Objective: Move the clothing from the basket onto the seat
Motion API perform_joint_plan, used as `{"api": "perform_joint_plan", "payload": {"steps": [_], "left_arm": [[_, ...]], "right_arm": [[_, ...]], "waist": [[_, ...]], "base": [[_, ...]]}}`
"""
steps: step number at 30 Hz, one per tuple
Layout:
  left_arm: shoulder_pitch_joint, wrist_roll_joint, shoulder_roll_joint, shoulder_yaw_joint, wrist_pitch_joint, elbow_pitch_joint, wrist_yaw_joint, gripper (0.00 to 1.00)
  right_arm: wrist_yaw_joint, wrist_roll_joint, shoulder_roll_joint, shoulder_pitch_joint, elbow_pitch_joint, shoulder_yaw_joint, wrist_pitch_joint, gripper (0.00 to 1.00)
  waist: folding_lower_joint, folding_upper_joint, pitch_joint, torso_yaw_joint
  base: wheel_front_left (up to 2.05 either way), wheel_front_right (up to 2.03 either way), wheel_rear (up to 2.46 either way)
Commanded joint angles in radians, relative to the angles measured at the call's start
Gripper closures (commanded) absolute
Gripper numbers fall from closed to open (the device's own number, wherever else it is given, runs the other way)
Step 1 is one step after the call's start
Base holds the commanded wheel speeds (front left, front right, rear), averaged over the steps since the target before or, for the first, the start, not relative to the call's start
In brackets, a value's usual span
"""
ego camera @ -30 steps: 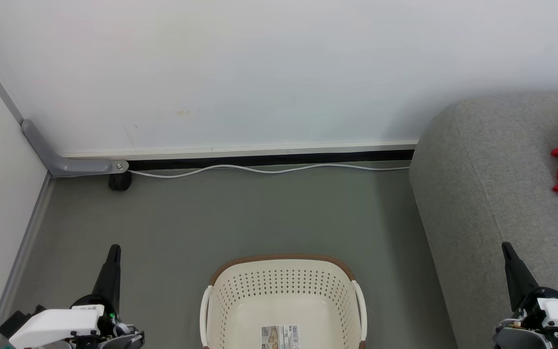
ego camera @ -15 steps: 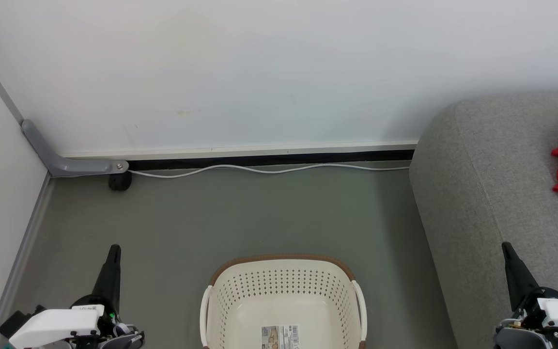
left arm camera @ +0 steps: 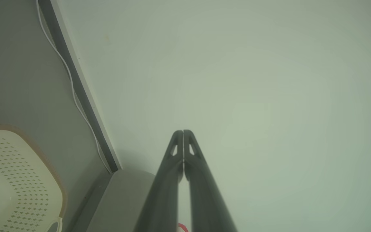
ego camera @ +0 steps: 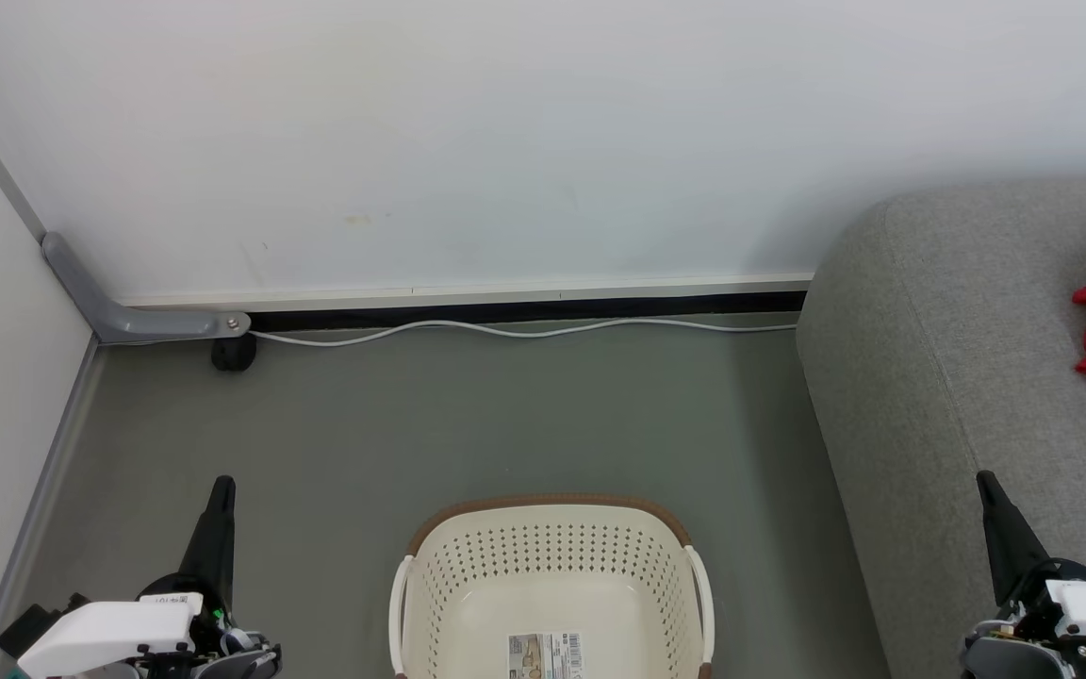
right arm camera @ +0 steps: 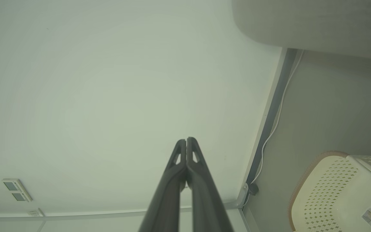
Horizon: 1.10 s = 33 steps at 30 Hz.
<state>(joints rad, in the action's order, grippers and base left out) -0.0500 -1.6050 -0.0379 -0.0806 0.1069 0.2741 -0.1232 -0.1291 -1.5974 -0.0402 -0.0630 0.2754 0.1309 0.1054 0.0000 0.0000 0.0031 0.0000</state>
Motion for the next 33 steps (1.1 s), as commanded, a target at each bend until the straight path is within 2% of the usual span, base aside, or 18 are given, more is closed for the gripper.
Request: {"api": "perform_joint_plan", "payload": {"steps": [1,33], "left_arm": [[-0.058,-0.004,-0.012,-0.033,0.006,-0.029,-0.007,1.0],[-0.058,-0.004,-0.012,-0.033,0.006,-0.029,-0.007,1.0]], "right_arm": [[-0.002,-0.011,-0.01,-0.045,-0.031,-0.016,0.008,1.0],[-0.002,-0.01,-0.01,-0.045,-0.031,-0.016,0.009,1.0]], "waist": [[0.0,0.0,0.0,0.0],[0.0,0.0,0.0,0.0]], "base": [[0.0,0.0,0.0],[0.0,0.0,0.0]]}}
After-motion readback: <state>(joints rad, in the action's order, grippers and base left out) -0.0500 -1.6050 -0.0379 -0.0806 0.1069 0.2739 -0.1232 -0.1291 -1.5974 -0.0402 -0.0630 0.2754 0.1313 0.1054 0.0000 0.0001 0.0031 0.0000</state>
